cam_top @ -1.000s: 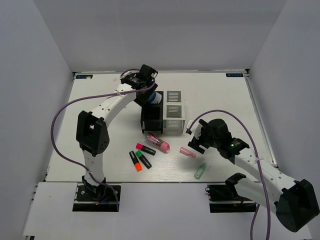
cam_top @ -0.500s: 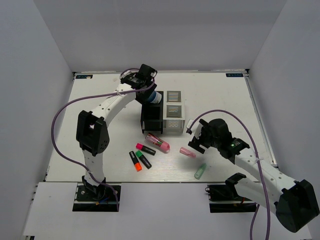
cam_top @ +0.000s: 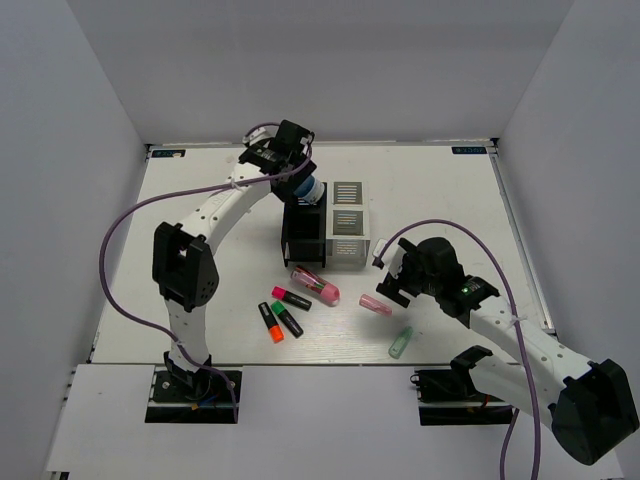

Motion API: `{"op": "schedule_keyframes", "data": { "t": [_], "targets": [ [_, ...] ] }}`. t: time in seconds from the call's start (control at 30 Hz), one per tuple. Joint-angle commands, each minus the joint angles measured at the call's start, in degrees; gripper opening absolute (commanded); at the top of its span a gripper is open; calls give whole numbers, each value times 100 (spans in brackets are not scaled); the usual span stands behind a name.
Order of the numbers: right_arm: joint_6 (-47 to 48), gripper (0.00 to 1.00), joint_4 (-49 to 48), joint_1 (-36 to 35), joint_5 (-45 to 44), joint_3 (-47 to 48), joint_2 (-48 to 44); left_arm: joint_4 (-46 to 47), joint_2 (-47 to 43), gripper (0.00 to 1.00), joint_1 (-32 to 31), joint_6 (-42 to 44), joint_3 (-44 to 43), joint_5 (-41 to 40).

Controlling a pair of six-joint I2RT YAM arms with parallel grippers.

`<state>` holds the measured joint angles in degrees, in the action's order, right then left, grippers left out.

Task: Sort the stationery into containers
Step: Pick up the stationery from the storage box.

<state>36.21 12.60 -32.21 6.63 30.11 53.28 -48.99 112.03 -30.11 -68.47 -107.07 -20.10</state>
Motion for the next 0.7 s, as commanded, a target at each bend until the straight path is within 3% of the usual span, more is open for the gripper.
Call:
{"op": "schedule_keyframes", "data": {
  "t": [0.0,0.17,0.67],
  "targets": [
    [-26,89,-38,30,110,22,-89,135,-138,9,-39,526,-455,6],
    [-17,89,-30,39,119,30,-72,4,82,7,-100,966,-859,-55],
    [-8,89,-38,39,119,21,-45,100,127,1,-276,1985,-869,-398]
  ]
}}
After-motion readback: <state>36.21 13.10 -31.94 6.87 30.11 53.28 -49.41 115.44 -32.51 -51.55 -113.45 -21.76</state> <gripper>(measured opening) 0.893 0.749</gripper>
